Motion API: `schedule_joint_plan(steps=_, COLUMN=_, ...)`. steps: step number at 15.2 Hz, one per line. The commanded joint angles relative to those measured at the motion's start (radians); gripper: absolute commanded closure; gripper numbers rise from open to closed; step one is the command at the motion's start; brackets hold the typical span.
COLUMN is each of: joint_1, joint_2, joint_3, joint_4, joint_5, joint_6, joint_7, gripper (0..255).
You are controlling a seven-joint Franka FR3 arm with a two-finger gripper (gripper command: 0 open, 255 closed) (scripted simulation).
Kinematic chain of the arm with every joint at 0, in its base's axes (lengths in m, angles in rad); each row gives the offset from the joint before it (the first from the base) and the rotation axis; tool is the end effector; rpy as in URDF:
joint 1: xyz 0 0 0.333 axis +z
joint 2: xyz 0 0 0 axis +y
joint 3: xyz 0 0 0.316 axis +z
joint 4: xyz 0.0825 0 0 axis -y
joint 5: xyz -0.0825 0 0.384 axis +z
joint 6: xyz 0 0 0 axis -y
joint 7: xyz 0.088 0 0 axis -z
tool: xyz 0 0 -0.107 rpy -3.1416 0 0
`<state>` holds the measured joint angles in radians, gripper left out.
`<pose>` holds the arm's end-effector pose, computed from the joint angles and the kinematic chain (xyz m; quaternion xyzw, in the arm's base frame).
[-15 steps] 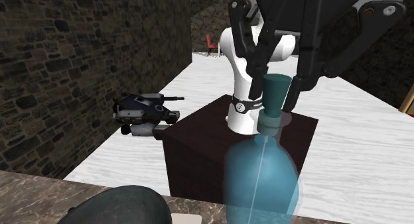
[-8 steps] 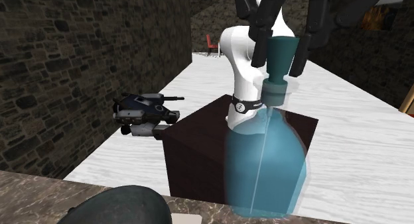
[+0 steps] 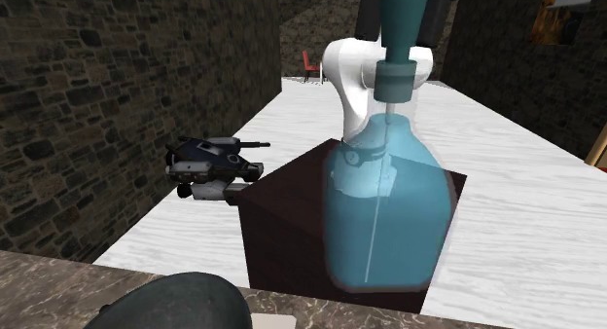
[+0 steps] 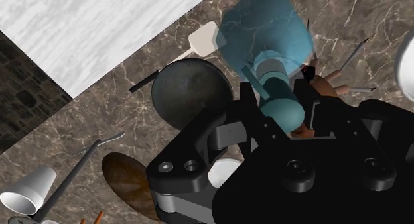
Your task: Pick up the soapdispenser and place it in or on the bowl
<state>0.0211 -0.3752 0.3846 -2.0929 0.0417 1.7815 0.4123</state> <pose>0.4076 0.2024 0.5675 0.9985 -0.0181 0.0368 0.0371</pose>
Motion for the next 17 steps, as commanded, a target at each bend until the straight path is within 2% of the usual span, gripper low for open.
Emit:
schedule_joint_plan(steps=1, joint_1=-0.018, joint_2=0.033, joint_3=-0.019, joint_4=0.053, joint_5=-0.017, joint_6=-0.020, joint_7=-0.028, gripper=255)
schedule_joint_plan(steps=10, joint_1=-0.093, joint_2=0.232, joint_3=-0.097, joint_4=0.358, joint_5=-0.091, joint_6=-0.128, joint_7=-0.159, gripper=255)
schedule_joint_plan(steps=16, joint_1=-0.130, joint_2=0.418, joint_3=-0.132, joint_4=0.652, joint_5=-0.137, joint_6=-0.239, joint_7=-0.238, gripper=255)
schedule_joint_plan(steps=17, joint_1=-0.130, joint_2=0.412, joint_3=-0.133, joint_4=0.631, joint_5=-0.136, joint_6=-0.223, joint_7=-0.238, gripper=255)
